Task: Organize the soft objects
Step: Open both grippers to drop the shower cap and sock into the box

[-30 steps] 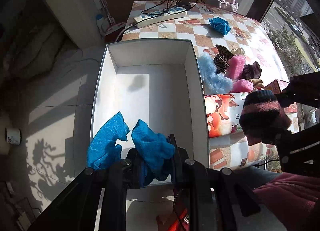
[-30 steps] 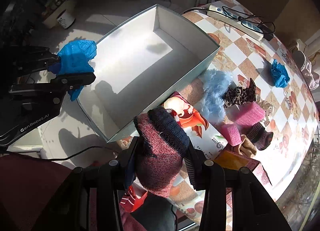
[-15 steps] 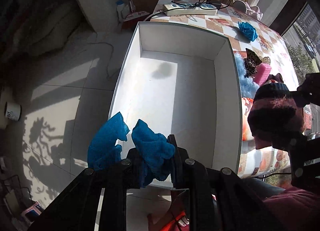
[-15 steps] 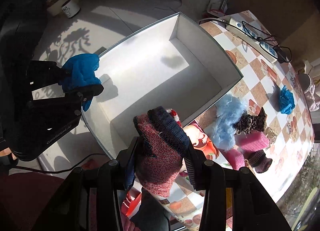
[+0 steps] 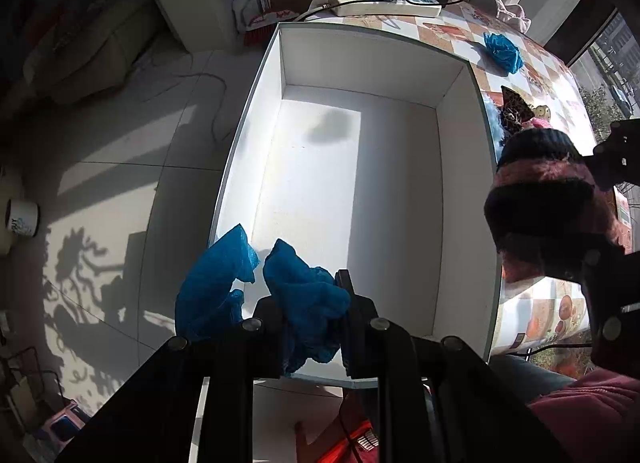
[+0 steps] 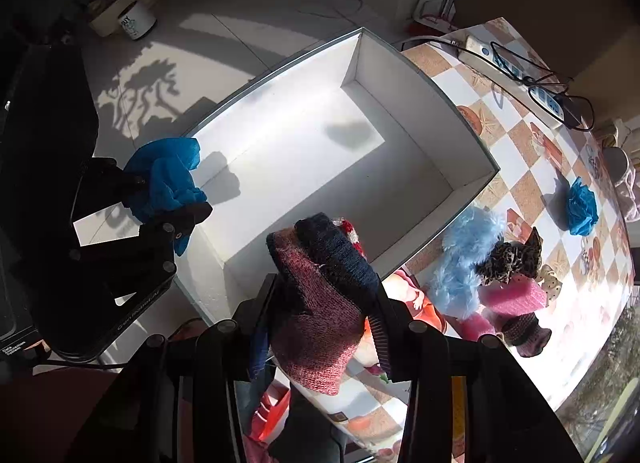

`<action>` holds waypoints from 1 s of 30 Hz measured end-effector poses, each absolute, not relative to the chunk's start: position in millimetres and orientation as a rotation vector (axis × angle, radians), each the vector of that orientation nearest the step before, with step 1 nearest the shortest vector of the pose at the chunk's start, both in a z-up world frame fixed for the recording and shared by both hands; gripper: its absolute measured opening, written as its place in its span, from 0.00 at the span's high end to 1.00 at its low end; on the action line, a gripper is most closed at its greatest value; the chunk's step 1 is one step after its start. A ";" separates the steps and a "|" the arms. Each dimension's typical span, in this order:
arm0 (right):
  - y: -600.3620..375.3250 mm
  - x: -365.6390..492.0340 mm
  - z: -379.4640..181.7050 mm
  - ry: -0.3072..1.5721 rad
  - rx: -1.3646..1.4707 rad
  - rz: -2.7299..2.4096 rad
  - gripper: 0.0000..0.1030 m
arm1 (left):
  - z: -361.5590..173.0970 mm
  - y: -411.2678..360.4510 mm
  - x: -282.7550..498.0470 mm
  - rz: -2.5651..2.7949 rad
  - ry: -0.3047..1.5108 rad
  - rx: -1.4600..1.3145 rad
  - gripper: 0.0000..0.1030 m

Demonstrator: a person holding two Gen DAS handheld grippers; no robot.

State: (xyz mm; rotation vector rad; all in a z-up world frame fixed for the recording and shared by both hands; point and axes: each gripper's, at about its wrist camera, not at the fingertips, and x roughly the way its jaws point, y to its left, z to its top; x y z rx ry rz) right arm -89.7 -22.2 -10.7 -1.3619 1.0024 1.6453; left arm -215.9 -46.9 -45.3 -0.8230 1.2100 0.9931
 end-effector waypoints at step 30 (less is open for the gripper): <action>-13.6 -79.1 -18.6 1.109 -1.272 1.617 0.17 | -57.1 -45.7 -204.5 0.969 1.259 -0.783 0.18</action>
